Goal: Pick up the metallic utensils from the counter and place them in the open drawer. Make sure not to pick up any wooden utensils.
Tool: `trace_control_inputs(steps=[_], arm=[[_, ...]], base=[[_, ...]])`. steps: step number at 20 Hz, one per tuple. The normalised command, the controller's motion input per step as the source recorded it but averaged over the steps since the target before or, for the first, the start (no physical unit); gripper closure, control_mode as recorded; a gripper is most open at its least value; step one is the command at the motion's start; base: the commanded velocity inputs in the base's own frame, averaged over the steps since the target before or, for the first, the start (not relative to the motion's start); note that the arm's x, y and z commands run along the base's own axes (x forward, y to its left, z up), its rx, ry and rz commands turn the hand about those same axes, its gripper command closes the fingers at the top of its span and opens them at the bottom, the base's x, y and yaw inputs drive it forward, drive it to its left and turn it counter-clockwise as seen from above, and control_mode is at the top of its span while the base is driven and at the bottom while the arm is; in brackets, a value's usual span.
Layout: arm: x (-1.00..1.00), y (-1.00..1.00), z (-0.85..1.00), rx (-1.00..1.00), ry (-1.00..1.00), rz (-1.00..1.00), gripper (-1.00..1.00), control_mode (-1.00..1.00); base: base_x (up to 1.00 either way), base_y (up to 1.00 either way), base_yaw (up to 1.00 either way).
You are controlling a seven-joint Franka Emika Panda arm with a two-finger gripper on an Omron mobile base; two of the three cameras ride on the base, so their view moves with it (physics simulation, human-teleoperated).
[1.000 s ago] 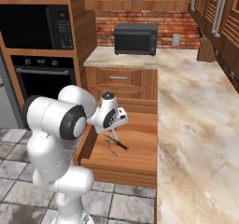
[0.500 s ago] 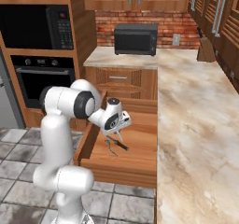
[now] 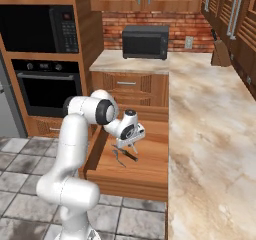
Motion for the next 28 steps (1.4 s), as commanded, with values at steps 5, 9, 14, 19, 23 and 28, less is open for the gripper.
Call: trace_control_inputs(steps=[5, 9, 14, 19, 23, 28], arm=[[0.70, -0.11, -0.43, 0.00, 0.06, 0.04, 1.00, -1.00], [0.59, -0.01, -0.47, 0.00, 0.09, 0.03, 1.00, -1.00], [0.55, 0.00, -0.56, 0.00, 0.10, 0.03, 1.00, -1.00], [0.26, 0.00, -0.61, 0.00, 0.12, 0.01, 1.00, -1.00], [0.08, 0.06, -0.63, 0.00, 0.12, 0.00, -1.00, -1.00], [-0.43, 0.52, -0.30, 0.00, 0.00, 0.00, -1.00, -1.00]], base=[[0.00, 0.00, 0.00], [0.00, 0.00, 0.00], [0.00, 0.00, 0.00], [0.00, 0.00, 0.00], [0.00, 0.00, 0.00], [0.00, 0.00, 0.00]])
